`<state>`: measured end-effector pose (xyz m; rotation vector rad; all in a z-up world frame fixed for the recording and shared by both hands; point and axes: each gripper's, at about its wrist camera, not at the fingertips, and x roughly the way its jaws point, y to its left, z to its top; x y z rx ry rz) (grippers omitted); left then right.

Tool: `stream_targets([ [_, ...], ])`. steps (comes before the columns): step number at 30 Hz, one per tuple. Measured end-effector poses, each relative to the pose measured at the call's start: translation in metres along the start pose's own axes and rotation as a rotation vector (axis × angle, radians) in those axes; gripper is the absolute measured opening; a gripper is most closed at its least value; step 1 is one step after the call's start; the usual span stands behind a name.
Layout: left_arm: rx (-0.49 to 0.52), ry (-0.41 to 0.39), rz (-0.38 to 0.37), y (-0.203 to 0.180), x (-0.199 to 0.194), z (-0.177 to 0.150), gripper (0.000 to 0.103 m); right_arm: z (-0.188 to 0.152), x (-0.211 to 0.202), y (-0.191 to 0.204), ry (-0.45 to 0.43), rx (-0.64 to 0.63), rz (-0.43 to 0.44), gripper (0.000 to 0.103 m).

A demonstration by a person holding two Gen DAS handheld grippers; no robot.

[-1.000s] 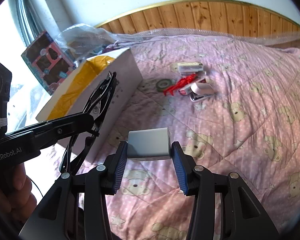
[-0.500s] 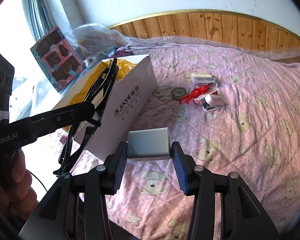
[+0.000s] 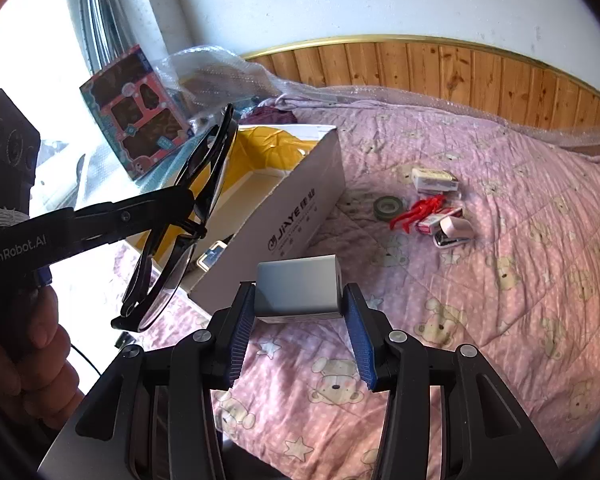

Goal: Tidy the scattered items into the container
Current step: 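Lift and carry the glasses and charger with both grippers over the box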

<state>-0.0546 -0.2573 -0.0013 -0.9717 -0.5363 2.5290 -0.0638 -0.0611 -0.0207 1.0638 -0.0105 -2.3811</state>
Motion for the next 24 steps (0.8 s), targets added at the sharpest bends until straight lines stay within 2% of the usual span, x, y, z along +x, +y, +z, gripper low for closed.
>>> stream_targets([
  [11,-0.052,-0.036,0.013,0.027,-0.013,0.011,0.014,0.018,0.005,0.015,-0.006,-0.036,0.01,0.047],
  [24,-0.095,-0.056,0.072,0.06,-0.016,0.026,0.014,0.05,0.023,0.044,-0.022,-0.117,0.051,0.047],
])
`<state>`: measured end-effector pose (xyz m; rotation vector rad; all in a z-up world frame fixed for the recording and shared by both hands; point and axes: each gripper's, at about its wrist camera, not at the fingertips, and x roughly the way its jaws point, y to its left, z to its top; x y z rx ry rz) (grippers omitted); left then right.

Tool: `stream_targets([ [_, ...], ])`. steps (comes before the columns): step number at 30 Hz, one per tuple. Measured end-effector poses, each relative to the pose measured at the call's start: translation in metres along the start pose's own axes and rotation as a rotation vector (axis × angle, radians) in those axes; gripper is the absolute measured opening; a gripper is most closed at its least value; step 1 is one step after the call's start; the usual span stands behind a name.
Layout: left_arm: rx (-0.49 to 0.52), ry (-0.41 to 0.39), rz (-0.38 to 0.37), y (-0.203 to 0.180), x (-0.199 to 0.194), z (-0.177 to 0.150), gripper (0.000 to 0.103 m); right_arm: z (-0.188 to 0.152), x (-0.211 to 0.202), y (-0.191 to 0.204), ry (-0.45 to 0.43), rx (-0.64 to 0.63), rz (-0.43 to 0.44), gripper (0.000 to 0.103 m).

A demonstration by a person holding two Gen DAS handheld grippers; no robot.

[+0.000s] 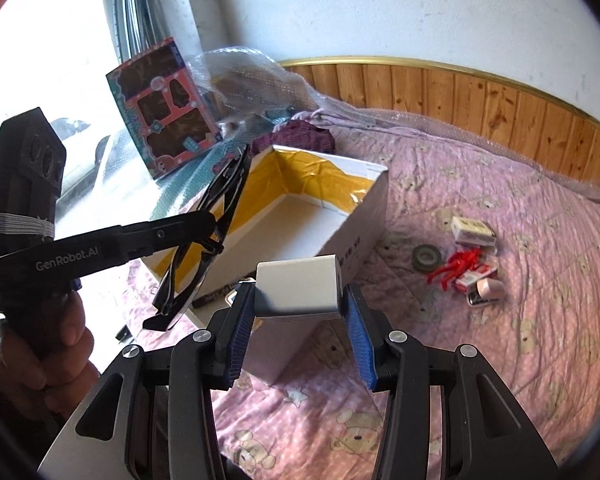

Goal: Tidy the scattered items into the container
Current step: 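Lift and carry the glasses and charger with both grippers over the box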

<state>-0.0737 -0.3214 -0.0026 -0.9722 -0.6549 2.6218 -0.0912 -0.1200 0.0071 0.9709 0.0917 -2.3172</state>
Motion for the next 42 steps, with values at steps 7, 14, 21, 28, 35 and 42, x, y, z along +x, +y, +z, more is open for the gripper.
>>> stream_targets([
  [7,-0.027,0.009,0.057,0.024,0.007,0.01,0.014,0.014,0.015,0.01,0.0,-0.025,0.02,0.047],
  [14,-0.046,0.022,0.091,0.042,0.015,0.018,0.014,0.028,0.029,0.016,-0.002,-0.044,0.035,0.047],
  [21,-0.056,0.042,0.118,0.057,0.024,0.028,0.014,0.041,0.048,0.016,0.0,-0.053,0.047,0.047],
  [28,-0.056,0.056,0.141,0.07,0.031,0.044,0.014,0.056,0.07,0.015,0.001,-0.065,0.055,0.047],
  [35,-0.046,0.083,0.163,0.081,0.043,0.065,0.014,0.073,0.095,0.01,0.009,-0.079,0.05,0.047],
  [42,-0.029,0.135,0.182,0.087,0.066,0.084,0.014,0.09,0.122,0.001,0.027,-0.095,0.041,0.047],
])
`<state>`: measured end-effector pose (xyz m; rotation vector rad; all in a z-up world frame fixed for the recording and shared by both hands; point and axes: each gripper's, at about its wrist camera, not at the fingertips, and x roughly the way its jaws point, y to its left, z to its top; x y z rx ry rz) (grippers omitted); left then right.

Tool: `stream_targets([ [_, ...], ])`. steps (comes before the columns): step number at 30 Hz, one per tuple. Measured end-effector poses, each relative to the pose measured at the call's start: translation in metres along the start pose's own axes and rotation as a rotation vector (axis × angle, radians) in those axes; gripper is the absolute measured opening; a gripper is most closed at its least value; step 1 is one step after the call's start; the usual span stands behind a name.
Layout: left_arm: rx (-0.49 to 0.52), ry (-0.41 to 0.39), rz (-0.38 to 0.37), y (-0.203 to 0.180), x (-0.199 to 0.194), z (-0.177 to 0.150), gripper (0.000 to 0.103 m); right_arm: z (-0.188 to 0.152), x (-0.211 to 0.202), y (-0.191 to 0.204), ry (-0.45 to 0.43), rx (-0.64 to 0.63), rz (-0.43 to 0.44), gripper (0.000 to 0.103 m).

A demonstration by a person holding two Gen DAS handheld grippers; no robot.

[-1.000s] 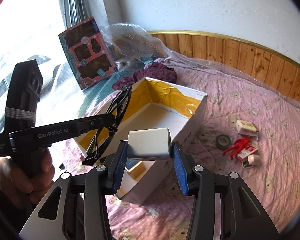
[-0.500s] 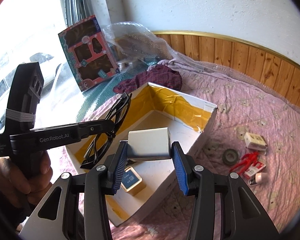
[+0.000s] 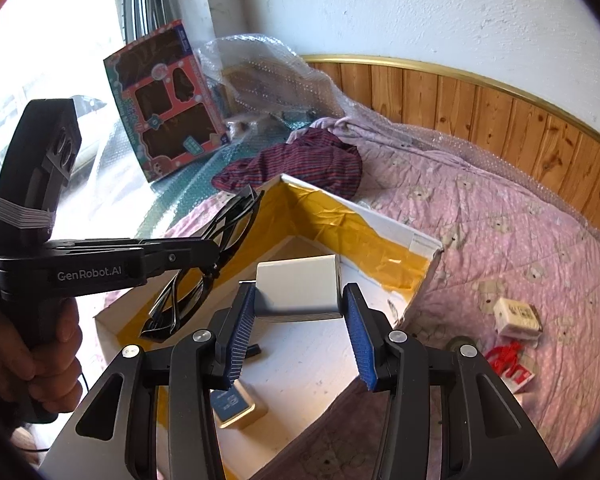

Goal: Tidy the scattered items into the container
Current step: 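Lift and carry the glasses and charger with both grippers over the box, then open both grippers to drop the glasses and charger into the box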

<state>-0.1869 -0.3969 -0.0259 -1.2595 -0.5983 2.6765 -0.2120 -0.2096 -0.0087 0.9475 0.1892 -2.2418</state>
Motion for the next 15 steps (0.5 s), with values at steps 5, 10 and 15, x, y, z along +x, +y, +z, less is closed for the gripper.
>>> stream_targets([
  [5,0.011,0.044,0.024,0.004,0.018,0.014,0.014,0.011,0.02,-0.007,0.027,-0.024,-0.005,0.047],
  [10,0.009,0.106,0.036,0.01,0.041,0.023,0.014,0.018,0.044,-0.014,0.068,-0.039,-0.004,0.047],
  [15,0.017,0.16,0.071,0.013,0.066,0.029,0.014,0.023,0.064,-0.017,0.106,-0.069,-0.017,0.047],
])
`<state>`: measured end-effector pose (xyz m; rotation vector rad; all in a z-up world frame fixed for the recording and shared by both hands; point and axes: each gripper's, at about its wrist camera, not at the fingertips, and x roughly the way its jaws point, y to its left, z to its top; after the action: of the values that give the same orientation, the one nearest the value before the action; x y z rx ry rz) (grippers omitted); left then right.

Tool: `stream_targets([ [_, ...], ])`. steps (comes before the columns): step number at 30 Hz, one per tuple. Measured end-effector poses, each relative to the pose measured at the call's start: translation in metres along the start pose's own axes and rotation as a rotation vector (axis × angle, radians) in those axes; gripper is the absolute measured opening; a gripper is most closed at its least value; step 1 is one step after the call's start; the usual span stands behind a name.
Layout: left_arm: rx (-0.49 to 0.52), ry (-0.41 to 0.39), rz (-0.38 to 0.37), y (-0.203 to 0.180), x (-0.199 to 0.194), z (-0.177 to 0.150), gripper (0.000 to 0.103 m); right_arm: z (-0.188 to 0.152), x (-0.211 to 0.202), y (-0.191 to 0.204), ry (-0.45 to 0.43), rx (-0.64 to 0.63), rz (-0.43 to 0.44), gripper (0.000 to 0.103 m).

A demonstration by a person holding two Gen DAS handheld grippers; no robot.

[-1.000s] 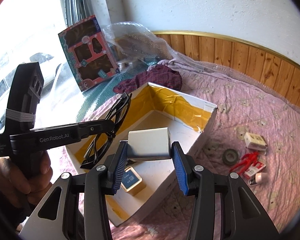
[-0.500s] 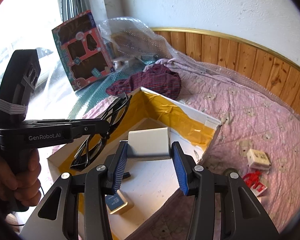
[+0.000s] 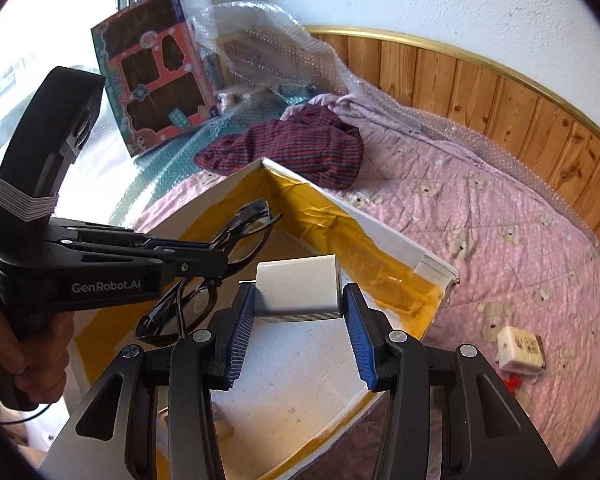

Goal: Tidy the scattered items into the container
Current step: 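Open both grippers to drop the glasses and charger into the box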

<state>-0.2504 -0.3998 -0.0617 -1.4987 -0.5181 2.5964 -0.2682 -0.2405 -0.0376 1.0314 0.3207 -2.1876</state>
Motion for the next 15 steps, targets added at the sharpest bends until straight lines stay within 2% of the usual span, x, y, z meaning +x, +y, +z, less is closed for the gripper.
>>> stream_targets([
  [8,0.006,0.04,0.067,0.004,0.028,0.014,0.014,0.006,0.028,-0.002,0.065,-0.034,-0.021,0.047],
  [15,-0.03,0.073,0.117,0.016,0.051,0.015,0.018,0.006,0.034,-0.008,0.046,-0.009,-0.033,0.048],
])
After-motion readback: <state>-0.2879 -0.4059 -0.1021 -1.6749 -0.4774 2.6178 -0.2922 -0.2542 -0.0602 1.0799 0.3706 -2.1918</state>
